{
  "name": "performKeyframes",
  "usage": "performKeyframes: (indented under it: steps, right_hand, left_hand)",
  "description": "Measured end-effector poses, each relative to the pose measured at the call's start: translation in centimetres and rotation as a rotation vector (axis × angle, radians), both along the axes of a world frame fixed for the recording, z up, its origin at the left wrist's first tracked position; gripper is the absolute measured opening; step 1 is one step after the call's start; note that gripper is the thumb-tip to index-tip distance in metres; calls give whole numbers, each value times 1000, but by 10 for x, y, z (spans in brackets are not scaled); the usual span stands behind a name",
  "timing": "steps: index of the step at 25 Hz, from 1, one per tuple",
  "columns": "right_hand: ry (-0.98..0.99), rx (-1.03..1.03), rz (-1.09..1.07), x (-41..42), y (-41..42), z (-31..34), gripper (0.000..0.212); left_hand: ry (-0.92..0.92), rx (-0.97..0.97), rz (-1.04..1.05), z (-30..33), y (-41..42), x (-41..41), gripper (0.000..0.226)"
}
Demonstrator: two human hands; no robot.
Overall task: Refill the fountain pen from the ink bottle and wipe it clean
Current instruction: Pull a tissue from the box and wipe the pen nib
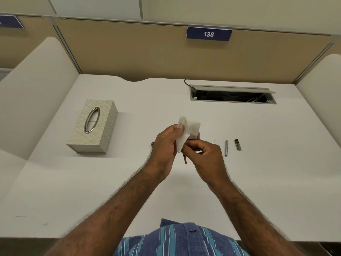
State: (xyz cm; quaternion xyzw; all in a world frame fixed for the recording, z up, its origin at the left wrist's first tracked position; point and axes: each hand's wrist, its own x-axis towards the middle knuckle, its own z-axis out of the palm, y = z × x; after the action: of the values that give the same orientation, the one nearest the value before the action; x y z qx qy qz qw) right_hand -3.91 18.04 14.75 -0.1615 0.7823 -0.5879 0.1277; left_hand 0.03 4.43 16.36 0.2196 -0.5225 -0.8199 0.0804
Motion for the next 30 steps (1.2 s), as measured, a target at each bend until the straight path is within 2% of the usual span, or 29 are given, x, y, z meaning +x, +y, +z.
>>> performKeyframes:
  steps: [4, 12, 15, 18, 30]
  right_hand:
    - [20, 11, 27, 1, 1, -1, 17]
    - [-19, -22, 29, 4, 2, -2, 14]
    - [-67, -27, 25, 2, 3, -2, 9]
    - [-112, -35, 19, 0, 3, 0, 15]
    - [-184, -61, 33, 0, 5, 3, 10]
  left_hand:
    - [25, 82, 56, -8, -1, -3, 40]
    - [-4, 83, 152, -13, -2, -4, 49]
    - [-9, 53, 184, -13, 1, -2, 39]
    - [-25, 18, 193, -12, 4, -1, 26]
    - [-71, 44, 252, -7, 9, -3, 18]
